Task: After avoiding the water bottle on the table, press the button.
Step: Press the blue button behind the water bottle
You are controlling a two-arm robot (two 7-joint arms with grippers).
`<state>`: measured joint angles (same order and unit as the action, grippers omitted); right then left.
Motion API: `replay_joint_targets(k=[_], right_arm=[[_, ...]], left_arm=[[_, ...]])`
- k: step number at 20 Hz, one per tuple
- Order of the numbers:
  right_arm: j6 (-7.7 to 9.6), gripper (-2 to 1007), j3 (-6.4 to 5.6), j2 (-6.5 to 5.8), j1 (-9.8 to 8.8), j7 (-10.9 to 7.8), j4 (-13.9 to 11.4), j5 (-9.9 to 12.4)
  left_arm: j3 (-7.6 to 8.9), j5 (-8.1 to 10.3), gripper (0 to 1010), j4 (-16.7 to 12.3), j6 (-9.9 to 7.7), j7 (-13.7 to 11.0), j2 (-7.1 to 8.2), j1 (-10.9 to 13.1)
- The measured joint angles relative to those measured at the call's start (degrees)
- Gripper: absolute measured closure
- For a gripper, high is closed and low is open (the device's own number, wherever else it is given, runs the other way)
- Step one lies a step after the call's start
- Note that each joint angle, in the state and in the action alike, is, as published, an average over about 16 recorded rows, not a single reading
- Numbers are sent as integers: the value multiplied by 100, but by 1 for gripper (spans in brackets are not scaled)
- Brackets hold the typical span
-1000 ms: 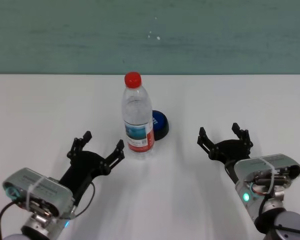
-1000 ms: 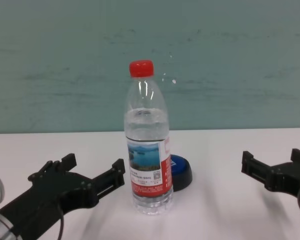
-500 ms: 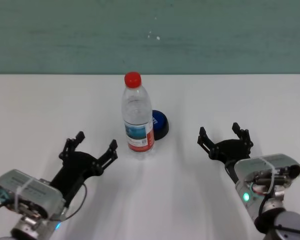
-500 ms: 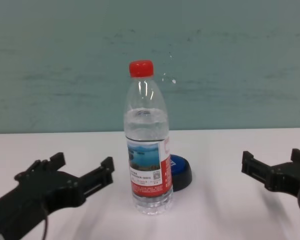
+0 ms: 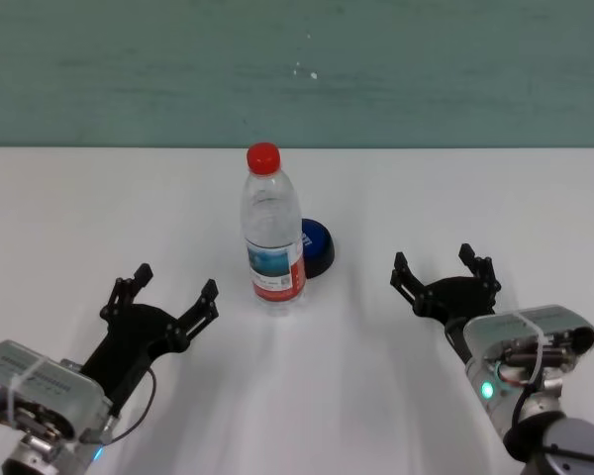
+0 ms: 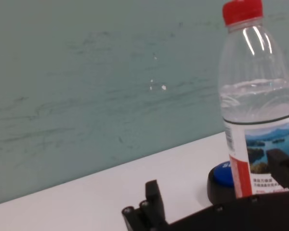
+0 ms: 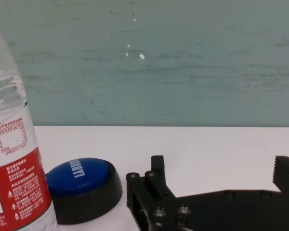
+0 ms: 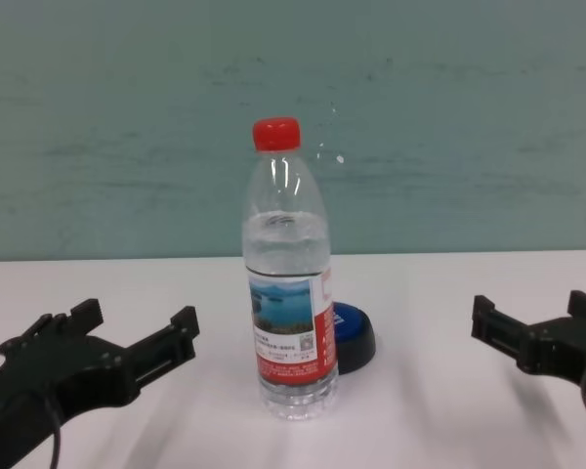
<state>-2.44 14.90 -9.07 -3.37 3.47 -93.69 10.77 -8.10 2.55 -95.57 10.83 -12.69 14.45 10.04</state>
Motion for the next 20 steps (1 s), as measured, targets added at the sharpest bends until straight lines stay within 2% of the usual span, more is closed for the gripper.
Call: replay_joint_targets(k=[9, 20], right_arm=[[0, 1, 0, 0, 0, 0, 0, 0], [0, 1, 0, 0, 0, 0, 0, 0]], left_arm=[[86, 93, 0, -95, -23, -40, 66, 93], [124, 118, 0, -54, -33, -32, 66, 42]])
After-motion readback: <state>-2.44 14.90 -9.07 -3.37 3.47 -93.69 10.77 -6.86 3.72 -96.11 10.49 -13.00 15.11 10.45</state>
